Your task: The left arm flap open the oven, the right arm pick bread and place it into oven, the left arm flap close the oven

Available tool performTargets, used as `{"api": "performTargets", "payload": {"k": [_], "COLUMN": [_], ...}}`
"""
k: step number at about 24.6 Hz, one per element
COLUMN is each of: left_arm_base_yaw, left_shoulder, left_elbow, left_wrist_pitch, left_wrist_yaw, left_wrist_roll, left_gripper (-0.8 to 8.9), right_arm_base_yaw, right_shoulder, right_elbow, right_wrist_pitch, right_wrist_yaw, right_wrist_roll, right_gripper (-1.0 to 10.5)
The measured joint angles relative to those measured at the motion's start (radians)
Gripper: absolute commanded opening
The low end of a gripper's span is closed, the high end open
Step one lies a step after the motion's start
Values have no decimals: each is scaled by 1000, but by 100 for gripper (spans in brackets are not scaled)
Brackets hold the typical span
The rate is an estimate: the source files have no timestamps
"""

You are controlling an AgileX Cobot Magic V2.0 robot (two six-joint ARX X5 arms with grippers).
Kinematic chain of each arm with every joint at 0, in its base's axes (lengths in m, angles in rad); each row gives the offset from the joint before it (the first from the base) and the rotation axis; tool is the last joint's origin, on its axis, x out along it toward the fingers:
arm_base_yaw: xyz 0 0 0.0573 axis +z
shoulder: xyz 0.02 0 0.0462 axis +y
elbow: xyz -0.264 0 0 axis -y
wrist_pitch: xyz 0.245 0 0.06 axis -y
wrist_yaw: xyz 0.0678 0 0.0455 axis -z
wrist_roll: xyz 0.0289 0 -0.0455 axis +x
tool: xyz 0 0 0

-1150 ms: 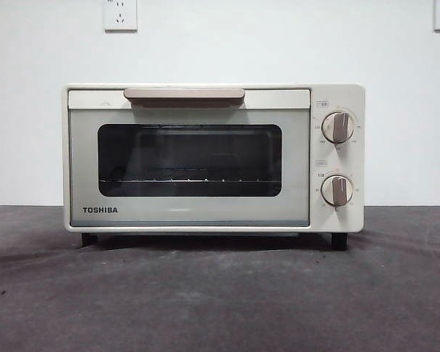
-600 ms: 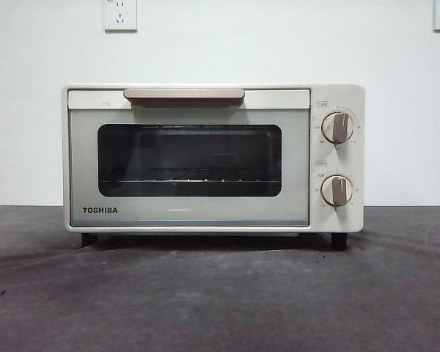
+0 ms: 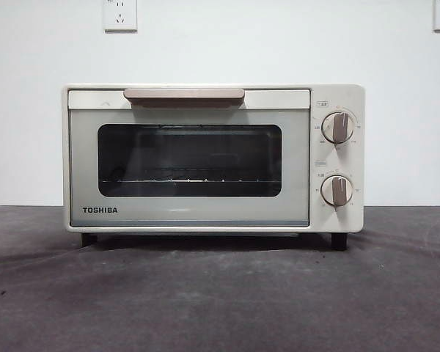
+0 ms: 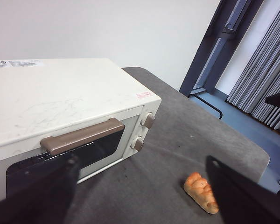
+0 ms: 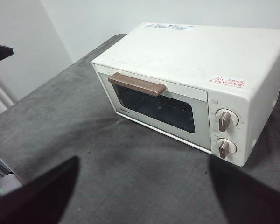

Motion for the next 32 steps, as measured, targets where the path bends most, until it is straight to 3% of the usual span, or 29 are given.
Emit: {"api": "performTargets", "payload": {"k": [10, 20, 25, 32], "left_arm_base_yaw": [0, -13, -28, -40], "left_shoulder": [0, 0, 0, 0], "left_elbow": [0, 0, 0, 0], "left_wrist_pitch": [0, 0, 0, 0], "left_wrist_yaw": [0, 0, -1, -1], "left_wrist_roll": [0, 0, 6, 16], "left_gripper": [481, 468, 468, 468], "right_arm_base_yaw": [0, 0, 0, 0], "right_shoulder": [3, 152, 259, 414], "right_elbow": [0, -27, -99, -203], "right_wrist_pitch": [-29, -214, -228, -211], "right_wrist_yaw": [6, 167, 202, 325], "right_wrist_roll": [27, 63, 86, 126], "right_gripper": [523, 523, 523, 523]}}
